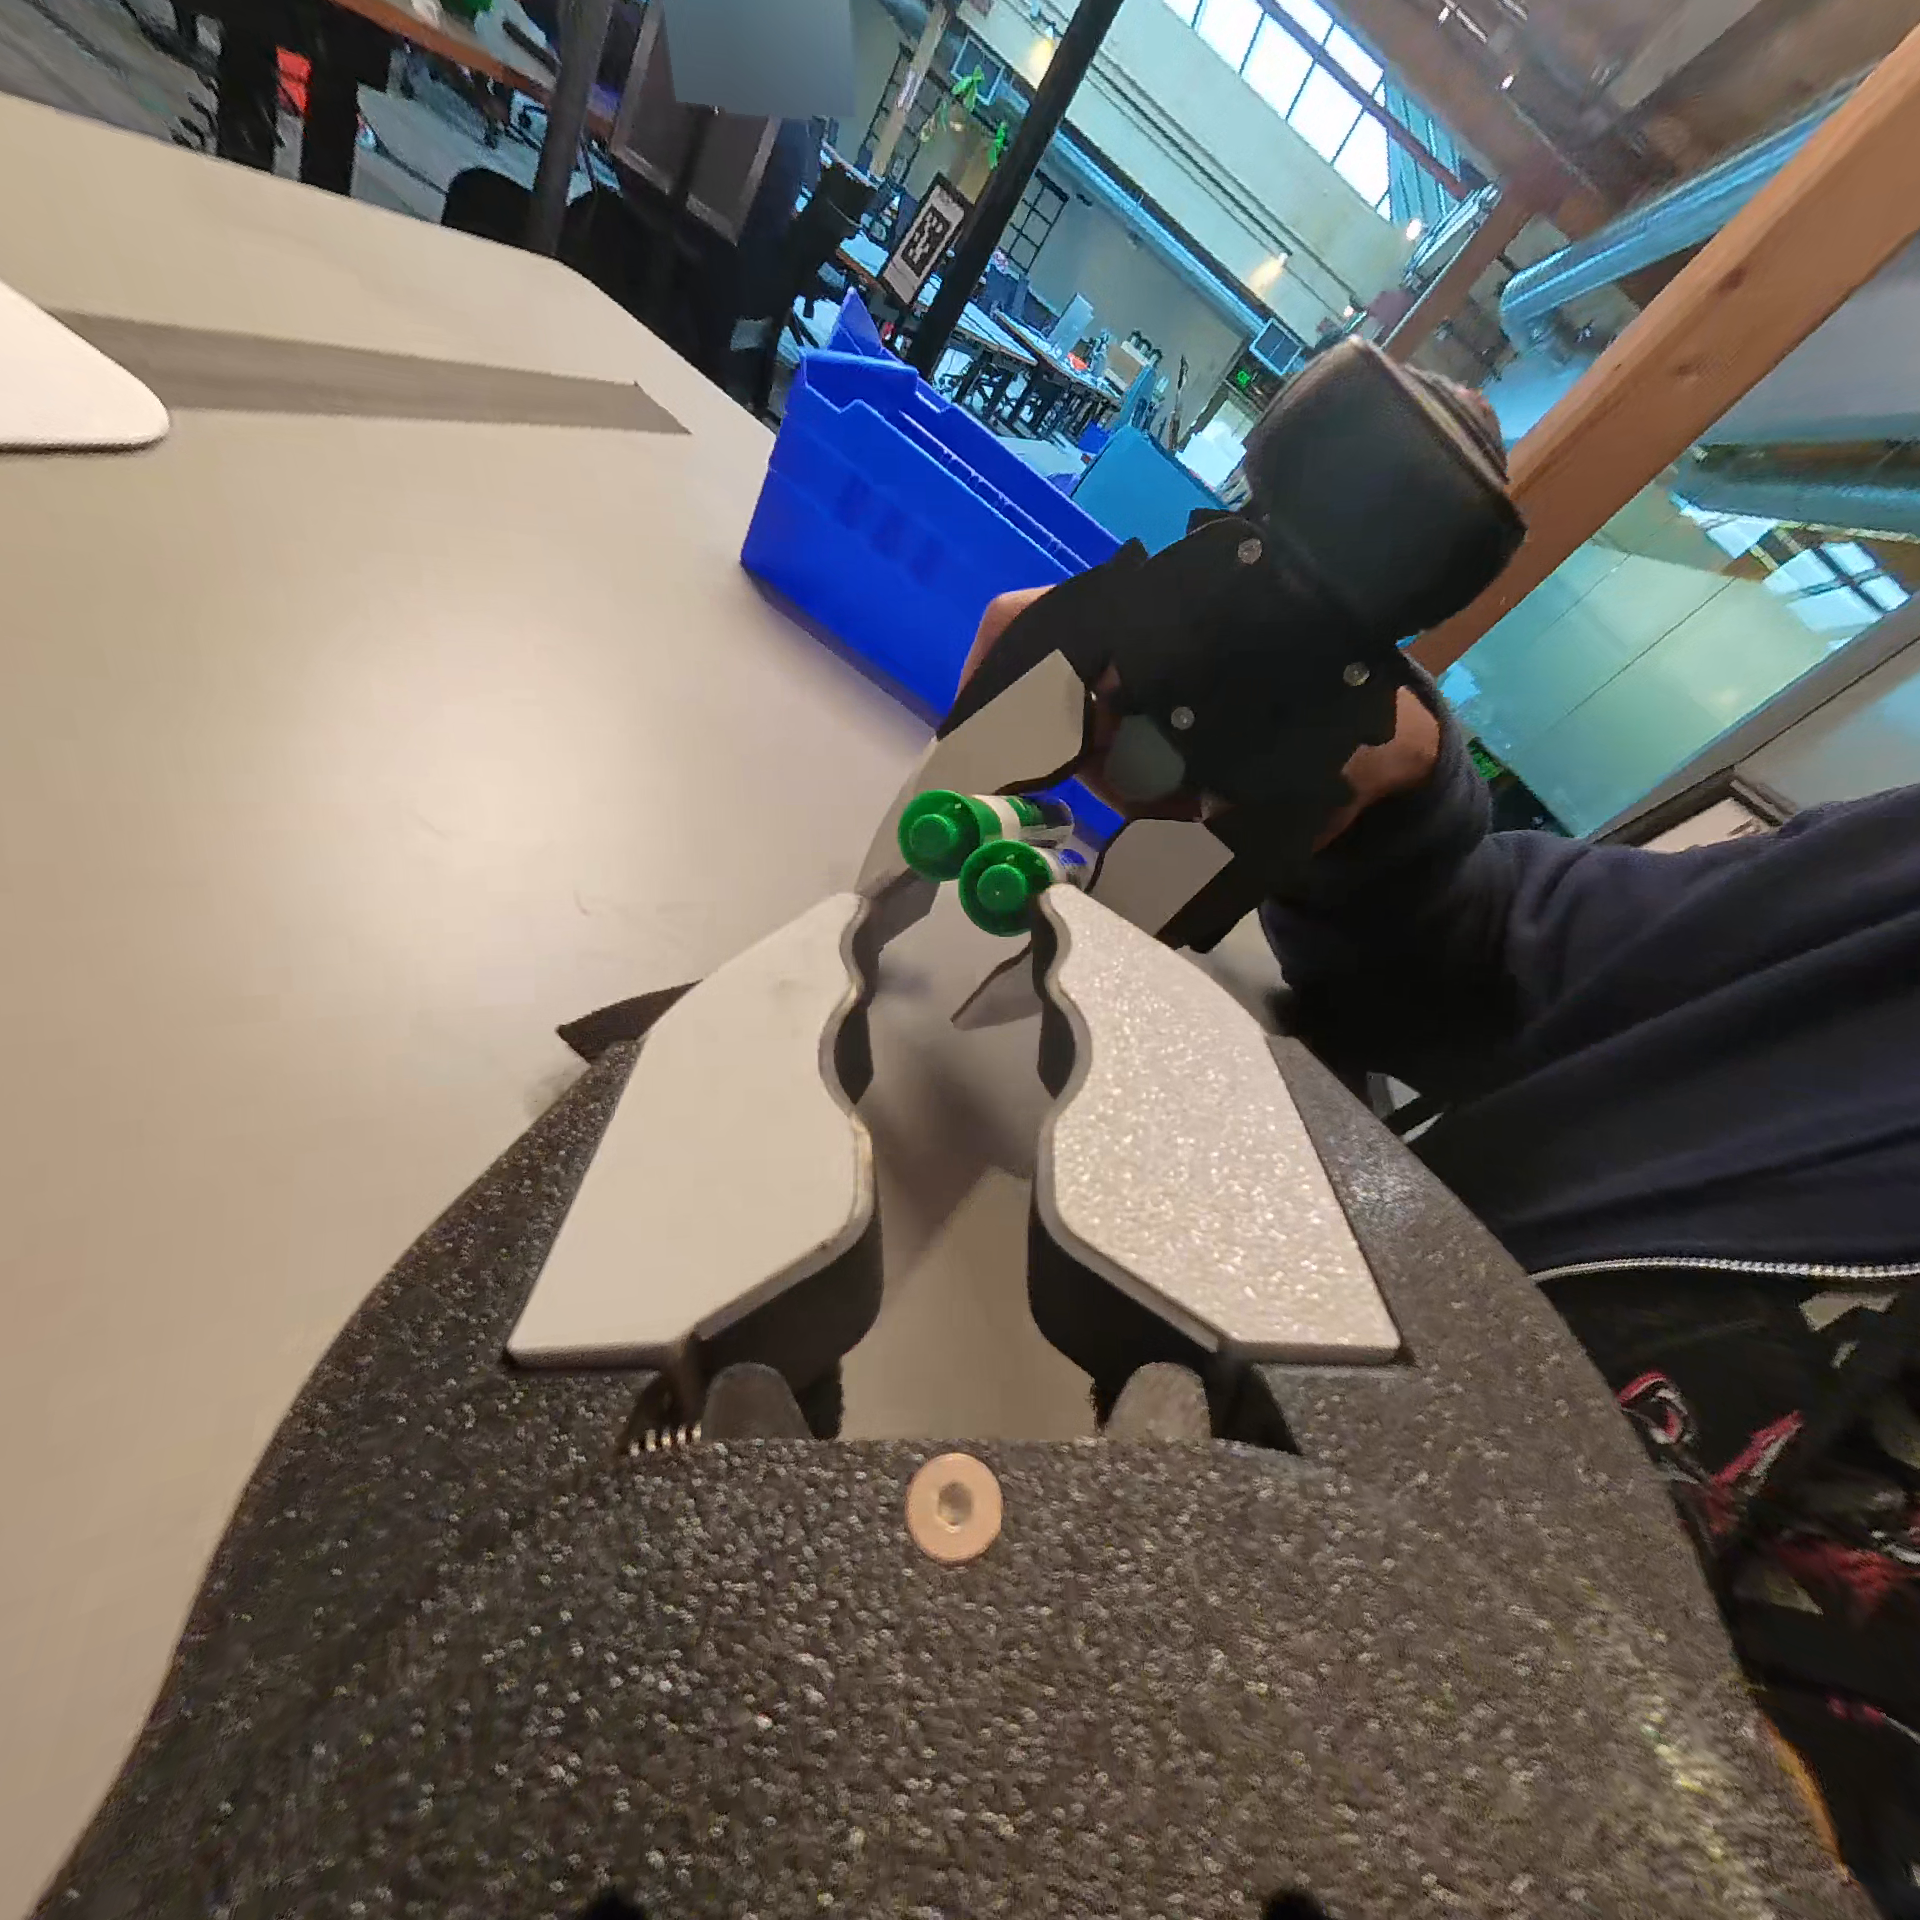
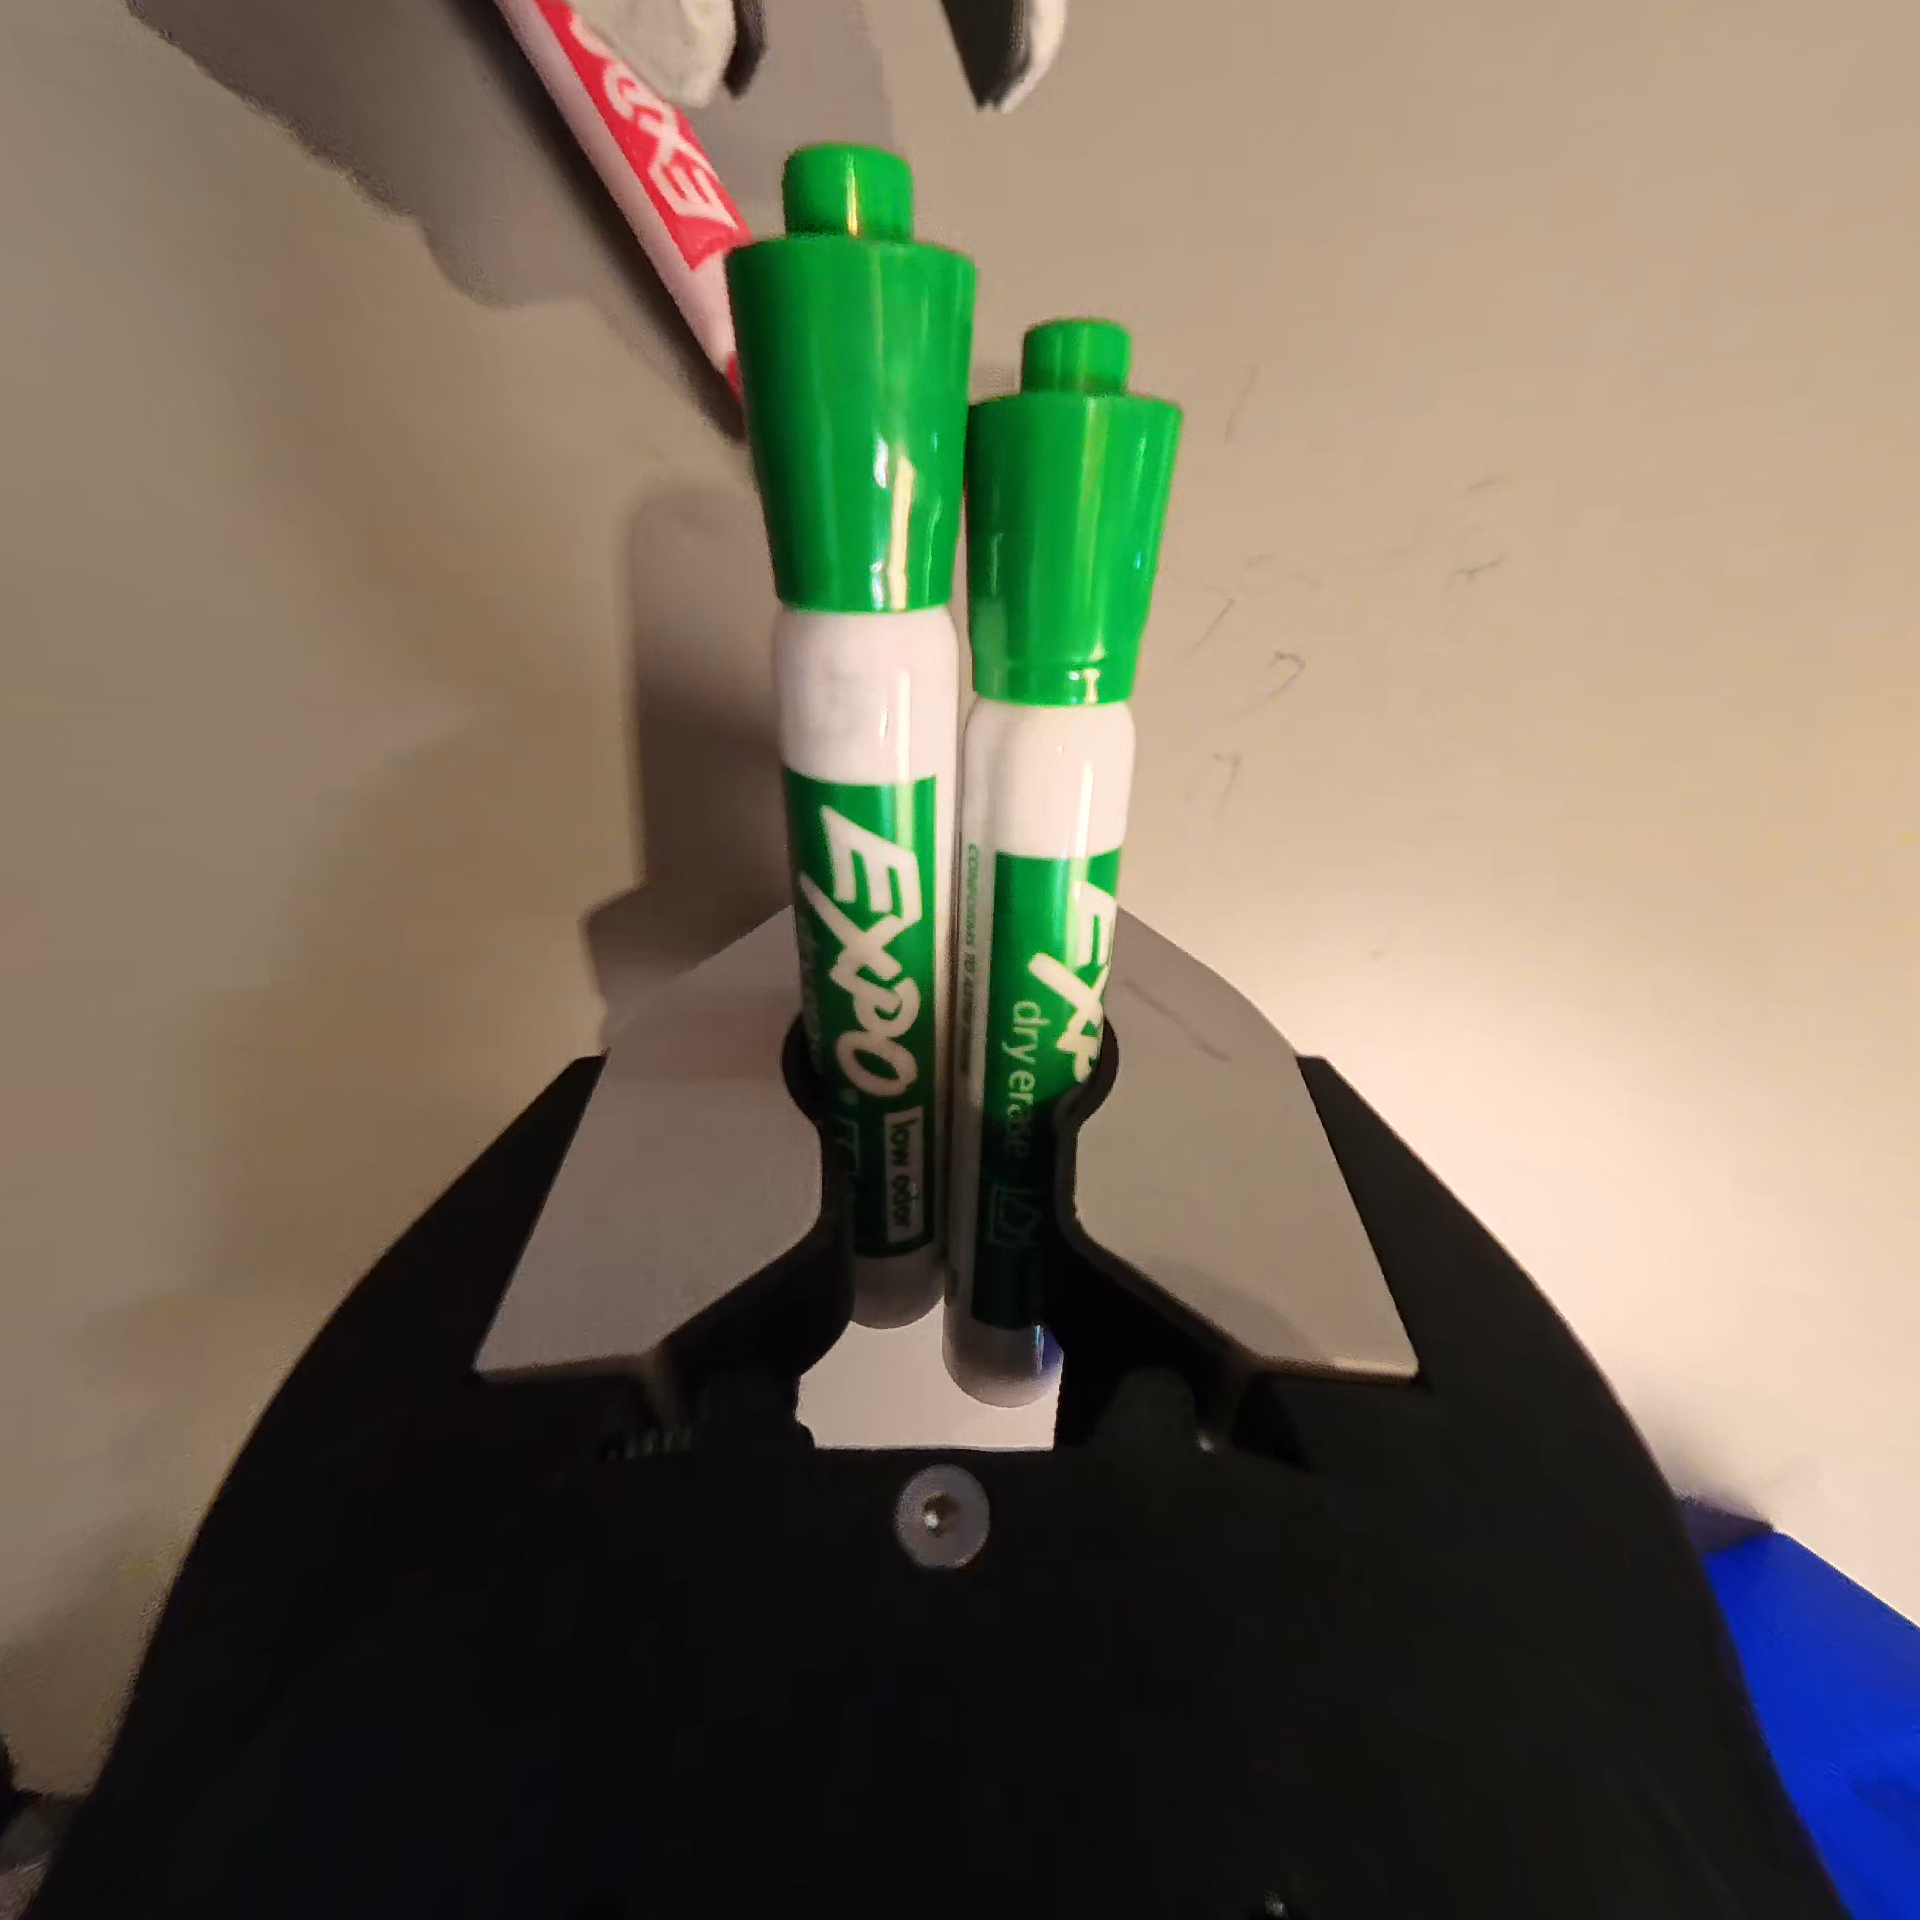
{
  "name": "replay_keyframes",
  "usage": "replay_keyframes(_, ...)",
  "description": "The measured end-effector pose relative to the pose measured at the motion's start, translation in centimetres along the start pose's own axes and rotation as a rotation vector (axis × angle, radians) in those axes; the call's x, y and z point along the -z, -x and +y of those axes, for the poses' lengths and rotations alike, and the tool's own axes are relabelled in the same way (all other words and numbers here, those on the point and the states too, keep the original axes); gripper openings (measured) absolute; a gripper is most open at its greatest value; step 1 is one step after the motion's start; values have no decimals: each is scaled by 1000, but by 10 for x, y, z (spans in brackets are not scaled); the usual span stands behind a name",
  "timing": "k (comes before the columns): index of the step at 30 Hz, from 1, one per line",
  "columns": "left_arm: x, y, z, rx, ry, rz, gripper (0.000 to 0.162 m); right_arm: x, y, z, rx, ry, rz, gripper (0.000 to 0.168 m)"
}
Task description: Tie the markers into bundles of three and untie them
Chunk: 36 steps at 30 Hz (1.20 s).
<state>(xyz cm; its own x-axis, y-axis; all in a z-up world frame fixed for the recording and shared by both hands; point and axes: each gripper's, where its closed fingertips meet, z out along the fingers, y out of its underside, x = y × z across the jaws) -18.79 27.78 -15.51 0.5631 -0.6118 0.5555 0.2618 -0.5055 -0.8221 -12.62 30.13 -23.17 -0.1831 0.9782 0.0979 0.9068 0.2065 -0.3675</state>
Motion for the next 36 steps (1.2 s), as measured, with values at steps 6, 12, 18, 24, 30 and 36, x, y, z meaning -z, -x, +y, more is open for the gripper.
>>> replay_keyframes(6,-4,0,4,57,-6,35,21,-1,0,3,28,24,3,42)
replay_keyframes(12,-6,-5,8,36,11,59,7,-3,0,5,39,41,9,42)
replay_keyframes(18,-6,-6,9,66,15,67,5,-1,0,5,45,42,14,42)
replay_keyframes(24,-6,-4,10,89,16,67,5,-2,-1,5,51,43,22,42)
replay_keyframes(30,-7,-4,12,116,20,78,6,-3,-1,6,64,48,20,42)
replay_keyframes(36,-4,4,4,248,-9,72,20,-3,3,1,71,28,5,42)
